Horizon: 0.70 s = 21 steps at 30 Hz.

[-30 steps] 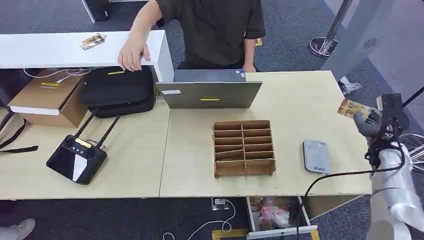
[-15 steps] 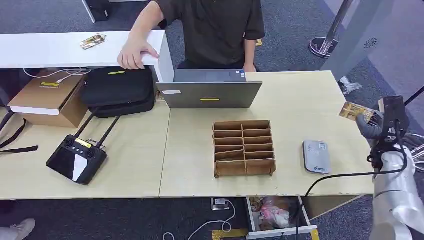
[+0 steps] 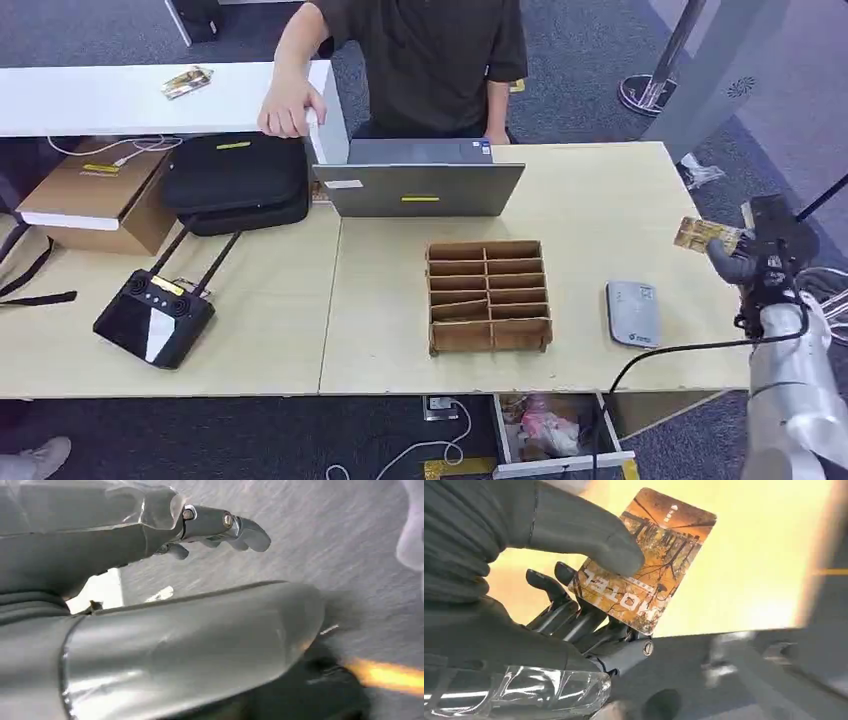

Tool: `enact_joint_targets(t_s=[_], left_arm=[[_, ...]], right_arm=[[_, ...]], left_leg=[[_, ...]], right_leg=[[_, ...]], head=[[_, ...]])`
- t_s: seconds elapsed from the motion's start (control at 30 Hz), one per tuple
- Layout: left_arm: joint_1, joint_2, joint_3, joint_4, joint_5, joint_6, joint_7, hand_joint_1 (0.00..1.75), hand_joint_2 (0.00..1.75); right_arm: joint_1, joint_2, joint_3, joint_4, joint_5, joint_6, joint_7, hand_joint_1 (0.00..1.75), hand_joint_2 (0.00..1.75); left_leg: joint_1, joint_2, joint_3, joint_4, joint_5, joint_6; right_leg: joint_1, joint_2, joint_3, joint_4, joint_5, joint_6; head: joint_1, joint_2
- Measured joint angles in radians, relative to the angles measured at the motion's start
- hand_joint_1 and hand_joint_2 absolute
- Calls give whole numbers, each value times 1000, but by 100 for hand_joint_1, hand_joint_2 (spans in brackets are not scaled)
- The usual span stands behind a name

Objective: Pass the card to the sensor for recognition and then transmit it.

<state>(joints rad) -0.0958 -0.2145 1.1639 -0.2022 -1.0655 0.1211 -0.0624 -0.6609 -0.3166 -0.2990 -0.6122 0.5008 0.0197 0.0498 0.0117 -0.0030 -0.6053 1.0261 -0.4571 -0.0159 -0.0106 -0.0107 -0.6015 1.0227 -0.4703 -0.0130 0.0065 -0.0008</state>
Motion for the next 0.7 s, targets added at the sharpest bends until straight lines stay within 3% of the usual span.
enact_joint_targets(t_s=[0.07, 0.17, 0.7], left_arm=[[-5, -42, -2, 0, 0, 50, -36, 0, 0], [-10, -74, -3, 2, 0, 57, -38, 0, 0], [-13, -81, -20, 1, 4, 58, -39, 0, 0]], right_arm=[[41, 15, 53, 33, 80, -71, -9, 175, 175], [78, 43, 90, 74, 90, -102, -25, 175, 175], [109, 82, 99, 135, 62, -121, -35, 175, 175]], left_leg=[[-1, -1, 0, 0, 0, 0], [0, 2, 1, 0, -1, 1], [1, 6, 19, 0, -8, -1]], right_leg=[[-1, 0, 0, 0, 0, 0], [-1, 1, 0, 0, 0, 0], [1, 6, 17, -2, -4, 1]], head=[[-1, 0], [-1, 0], [-1, 0]])
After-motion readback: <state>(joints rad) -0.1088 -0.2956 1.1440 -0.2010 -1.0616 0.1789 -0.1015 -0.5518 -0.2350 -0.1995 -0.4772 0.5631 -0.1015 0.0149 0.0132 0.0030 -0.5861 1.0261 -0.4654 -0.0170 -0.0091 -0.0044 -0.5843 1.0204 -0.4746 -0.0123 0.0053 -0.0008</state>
